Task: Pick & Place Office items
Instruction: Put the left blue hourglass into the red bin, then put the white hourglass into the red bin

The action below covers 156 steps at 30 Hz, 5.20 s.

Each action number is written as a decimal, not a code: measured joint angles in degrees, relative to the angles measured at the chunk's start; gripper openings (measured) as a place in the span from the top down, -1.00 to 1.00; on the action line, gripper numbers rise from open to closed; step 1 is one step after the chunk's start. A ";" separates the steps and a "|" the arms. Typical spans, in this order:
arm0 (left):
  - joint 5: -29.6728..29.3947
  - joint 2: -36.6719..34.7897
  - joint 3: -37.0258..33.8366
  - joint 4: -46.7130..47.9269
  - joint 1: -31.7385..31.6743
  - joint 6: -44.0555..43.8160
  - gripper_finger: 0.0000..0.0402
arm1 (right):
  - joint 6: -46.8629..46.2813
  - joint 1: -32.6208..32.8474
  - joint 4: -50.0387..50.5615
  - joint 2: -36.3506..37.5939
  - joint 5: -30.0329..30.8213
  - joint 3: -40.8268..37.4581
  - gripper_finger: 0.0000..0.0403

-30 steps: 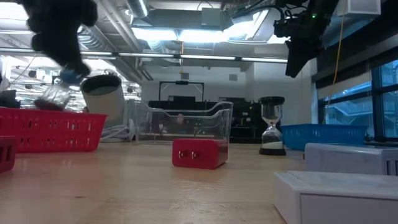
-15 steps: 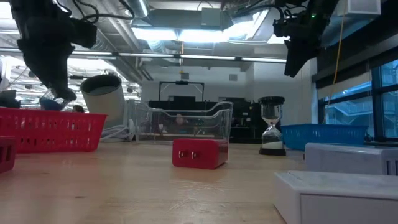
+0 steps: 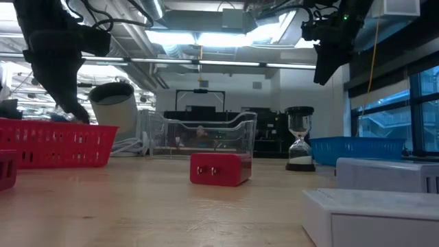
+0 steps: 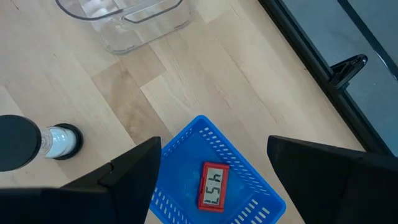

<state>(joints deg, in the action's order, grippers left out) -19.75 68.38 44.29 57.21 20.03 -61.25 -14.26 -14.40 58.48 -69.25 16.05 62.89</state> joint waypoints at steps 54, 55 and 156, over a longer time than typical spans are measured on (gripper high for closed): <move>0.87 31.39 13.31 -80.30 -14.40 68.22 -0.40 | -2.60 22.09 1.38 0.00 -7.93 -0.63 -0.73; 1.56 33.41 13.31 -84.01 -15.10 68.48 -0.40 | -3.26 22.09 2.73 0.00 -7.93 -0.63 -0.73; 5.75 17.85 21.70 7.86 -5.80 10.93 -0.08 | -1.60 22.04 0.22 0.00 -4.92 -0.59 -0.72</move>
<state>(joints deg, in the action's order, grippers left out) -14.00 86.23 66.00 65.07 14.23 -50.33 -15.86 7.64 58.70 -69.25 11.14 62.30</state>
